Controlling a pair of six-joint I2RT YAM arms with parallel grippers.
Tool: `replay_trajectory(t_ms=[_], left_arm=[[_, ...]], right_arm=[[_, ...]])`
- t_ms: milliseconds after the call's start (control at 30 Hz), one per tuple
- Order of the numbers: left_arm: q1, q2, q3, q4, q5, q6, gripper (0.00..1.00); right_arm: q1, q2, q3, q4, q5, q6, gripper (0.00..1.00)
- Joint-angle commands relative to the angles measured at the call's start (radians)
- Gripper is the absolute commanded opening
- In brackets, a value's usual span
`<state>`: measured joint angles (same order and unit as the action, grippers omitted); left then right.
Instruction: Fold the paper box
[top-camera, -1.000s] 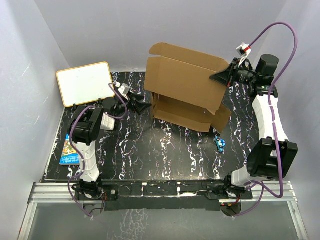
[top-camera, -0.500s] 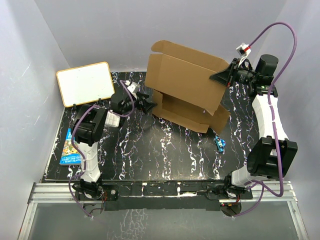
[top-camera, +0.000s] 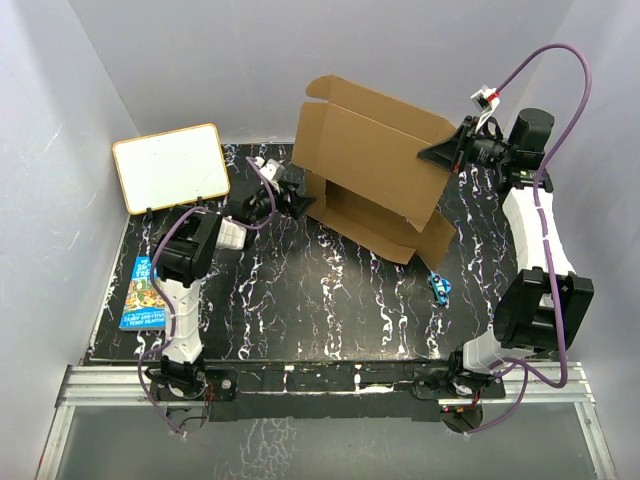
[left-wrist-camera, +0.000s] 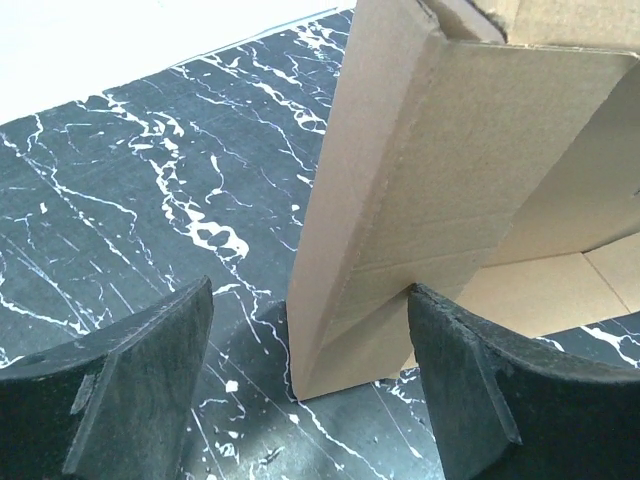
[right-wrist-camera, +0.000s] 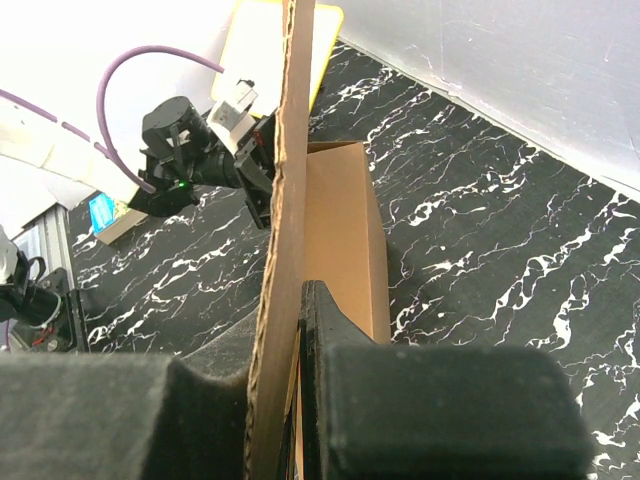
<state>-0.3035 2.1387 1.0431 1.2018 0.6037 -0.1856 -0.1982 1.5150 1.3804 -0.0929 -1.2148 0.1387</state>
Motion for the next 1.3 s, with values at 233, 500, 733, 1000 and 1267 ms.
replay_trajectory(t_ms=[233, 500, 733, 1000, 1267], left_arm=[[-0.006, 0.054, 0.104, 0.010, 0.035, 0.033, 0.78], [-0.005, 0.089, 0.153, 0.034, 0.046, 0.028, 0.75], [-0.009, 0.121, 0.186, 0.056, 0.054, -0.021, 0.60], [-0.023, 0.151, 0.215, 0.082, 0.023, 0.000, 0.66], [-0.026, 0.195, 0.282, 0.077, 0.033, -0.023, 0.60]], right_arm=[[0.005, 0.026, 0.037, 0.082, -0.053, 0.050, 0.08], [0.005, 0.040, 0.040, 0.116, -0.070, 0.092, 0.08], [0.005, 0.057, 0.037, 0.144, -0.079, 0.126, 0.08], [0.004, 0.070, 0.041, 0.145, -0.071, 0.133, 0.08], [0.005, 0.079, 0.046, 0.146, -0.074, 0.140, 0.08]])
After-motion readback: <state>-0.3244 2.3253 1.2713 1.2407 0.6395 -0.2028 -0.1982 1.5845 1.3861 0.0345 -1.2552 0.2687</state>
